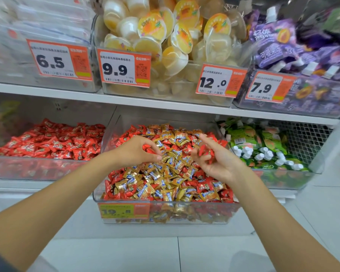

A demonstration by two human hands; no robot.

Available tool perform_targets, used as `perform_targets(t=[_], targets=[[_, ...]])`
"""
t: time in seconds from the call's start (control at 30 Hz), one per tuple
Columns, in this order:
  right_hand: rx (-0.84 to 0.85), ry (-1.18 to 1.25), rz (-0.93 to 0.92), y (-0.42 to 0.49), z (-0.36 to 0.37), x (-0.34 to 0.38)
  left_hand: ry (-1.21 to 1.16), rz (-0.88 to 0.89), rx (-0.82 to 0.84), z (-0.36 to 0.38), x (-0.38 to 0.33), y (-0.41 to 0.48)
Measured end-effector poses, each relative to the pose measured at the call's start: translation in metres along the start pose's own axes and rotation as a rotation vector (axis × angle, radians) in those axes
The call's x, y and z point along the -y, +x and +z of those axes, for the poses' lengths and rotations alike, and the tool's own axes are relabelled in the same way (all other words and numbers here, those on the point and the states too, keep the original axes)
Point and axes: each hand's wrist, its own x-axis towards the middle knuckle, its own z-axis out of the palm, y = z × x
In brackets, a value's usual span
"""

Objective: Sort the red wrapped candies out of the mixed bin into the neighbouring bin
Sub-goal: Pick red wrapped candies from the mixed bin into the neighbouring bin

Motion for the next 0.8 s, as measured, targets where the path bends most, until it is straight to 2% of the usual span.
perform_targets(t=[0.03, 0.13, 0.17, 0.23, 0.37, 0.5, 0.6, 0.7, 0.8], targets=[[-0.016, -0.188, -0.109, -0.002, -0.002, 0.005, 0.013, 0.003, 0.006, 0.002, 0.0, 0.001], [-0.167, -1.082, -0.543, -0.013, -0.014, 0.023, -0.008, 0.013, 0.025, 0.011, -0.006, 0.004], [-0.213, -1.292, -0.624, -0.016, -0.02, 0.029, -0.025, 0.02, 0.034, 0.015, -0.007, 0.007], [-0.204, -1.49, -0.615, -0.025, -0.031, 0.037, -0.021, 0.048, 0.047, 0.024, -0.014, 0.011], [-0.18, -1.837, -0.434, -0.033, -0.041, 0.027, 0.001, 0.101, 0.079, 0.043, -0.027, 0.019], [-0.177, -2.244, -0.445, -0.02, -0.039, 0.003, 0.054, 0.099, 0.082, 0.058, -0.033, 0.026], [-0.147, -2.167, -0.493, -0.016, -0.041, -0.002, 0.05, 0.101, 0.072, 0.062, -0.034, 0.031], [-0.066, -1.844, -0.559, -0.021, -0.043, 0.004, 0.091, 0.087, 0.016, 0.06, -0.025, 0.036], [-0.06, -1.58, -0.594, -0.032, -0.045, 0.018, 0.09, 0.068, -0.035, 0.059, -0.027, 0.033]])
